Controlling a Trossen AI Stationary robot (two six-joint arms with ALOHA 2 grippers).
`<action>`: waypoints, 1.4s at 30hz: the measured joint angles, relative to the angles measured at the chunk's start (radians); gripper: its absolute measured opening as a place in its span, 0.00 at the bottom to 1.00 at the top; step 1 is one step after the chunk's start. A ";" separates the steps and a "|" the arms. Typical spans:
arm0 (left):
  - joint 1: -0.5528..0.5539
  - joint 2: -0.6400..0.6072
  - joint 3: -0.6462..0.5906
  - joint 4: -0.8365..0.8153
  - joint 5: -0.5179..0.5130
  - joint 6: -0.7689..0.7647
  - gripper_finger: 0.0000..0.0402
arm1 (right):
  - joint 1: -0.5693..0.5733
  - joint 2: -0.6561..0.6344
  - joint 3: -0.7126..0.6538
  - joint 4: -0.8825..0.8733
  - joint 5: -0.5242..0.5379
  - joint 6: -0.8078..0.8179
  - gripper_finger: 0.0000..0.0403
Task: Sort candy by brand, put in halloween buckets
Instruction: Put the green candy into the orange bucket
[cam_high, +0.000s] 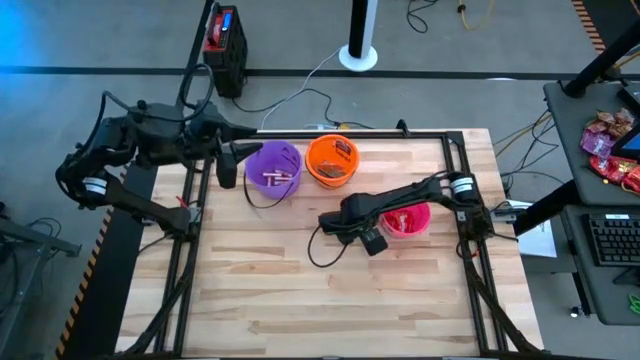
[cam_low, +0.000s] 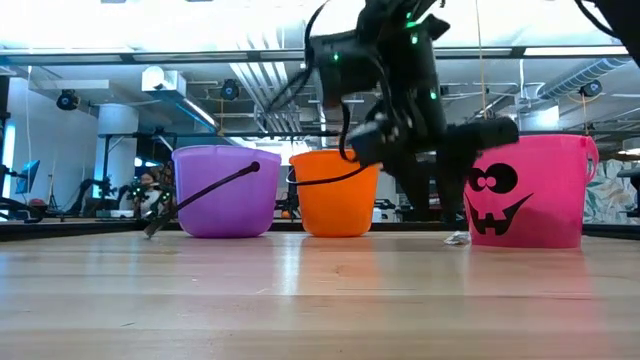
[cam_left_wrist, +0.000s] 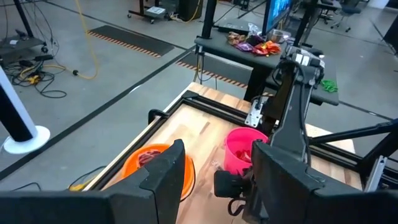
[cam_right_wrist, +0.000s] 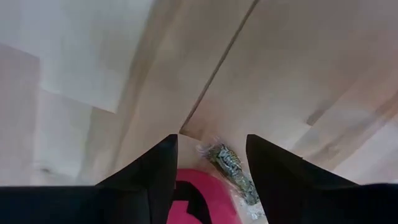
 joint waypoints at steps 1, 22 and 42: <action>0.000 0.000 0.000 0.000 0.000 -0.001 0.42 | 0.000 0.015 0.000 -0.008 0.010 0.000 0.45; 0.000 -0.001 0.000 0.000 0.000 0.023 0.42 | -0.007 0.134 -0.018 -0.108 0.106 0.044 0.45; 0.000 0.010 0.000 0.002 -0.052 0.036 0.42 | -0.008 0.078 0.061 0.093 0.021 -0.005 0.03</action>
